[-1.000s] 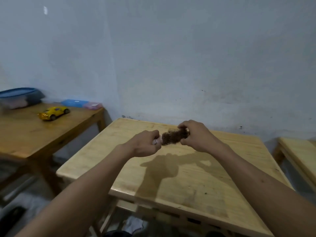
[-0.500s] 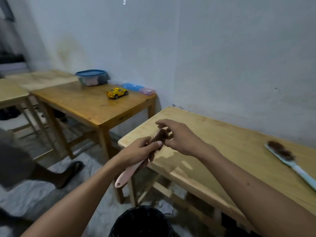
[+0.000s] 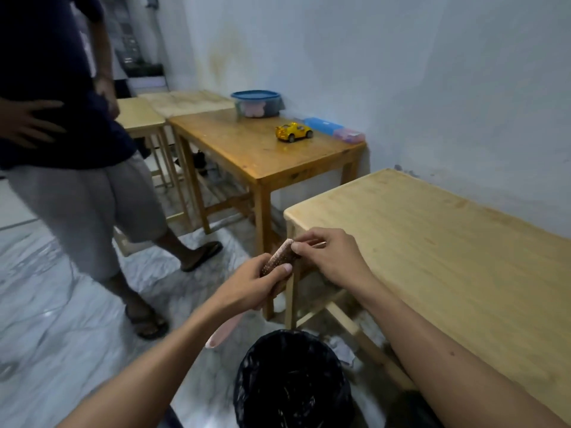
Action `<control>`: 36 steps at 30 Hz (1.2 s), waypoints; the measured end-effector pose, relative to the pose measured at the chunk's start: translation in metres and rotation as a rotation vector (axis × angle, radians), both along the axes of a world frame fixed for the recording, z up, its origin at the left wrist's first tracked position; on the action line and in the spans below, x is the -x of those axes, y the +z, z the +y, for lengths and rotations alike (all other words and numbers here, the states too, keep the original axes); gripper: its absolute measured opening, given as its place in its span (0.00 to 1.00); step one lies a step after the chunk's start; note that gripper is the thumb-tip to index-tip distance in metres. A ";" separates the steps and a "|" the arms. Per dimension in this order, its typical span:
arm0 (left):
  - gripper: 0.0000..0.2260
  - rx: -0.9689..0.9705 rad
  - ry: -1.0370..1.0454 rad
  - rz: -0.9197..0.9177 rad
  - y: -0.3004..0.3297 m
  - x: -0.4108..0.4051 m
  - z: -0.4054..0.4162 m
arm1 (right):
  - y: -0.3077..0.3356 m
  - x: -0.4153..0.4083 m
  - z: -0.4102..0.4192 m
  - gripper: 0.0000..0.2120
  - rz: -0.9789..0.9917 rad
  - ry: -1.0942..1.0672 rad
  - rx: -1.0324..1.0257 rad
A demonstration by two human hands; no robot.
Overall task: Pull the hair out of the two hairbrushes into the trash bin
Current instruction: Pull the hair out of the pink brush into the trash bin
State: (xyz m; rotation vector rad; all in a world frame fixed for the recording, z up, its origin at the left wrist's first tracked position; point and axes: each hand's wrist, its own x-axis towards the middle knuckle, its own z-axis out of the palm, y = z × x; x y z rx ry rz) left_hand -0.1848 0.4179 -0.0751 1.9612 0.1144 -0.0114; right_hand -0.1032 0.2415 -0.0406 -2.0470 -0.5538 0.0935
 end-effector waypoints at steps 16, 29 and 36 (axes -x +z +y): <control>0.25 -0.520 0.060 0.057 -0.127 0.027 0.018 | -0.119 0.032 0.012 0.11 0.235 -0.022 0.259; 0.20 -0.639 0.011 0.157 -0.181 0.018 0.032 | -0.173 0.009 -0.020 0.06 0.581 -0.223 0.083; 0.16 -0.683 -0.013 0.188 -0.184 0.010 0.010 | -0.204 0.011 -0.008 0.15 0.689 0.004 0.018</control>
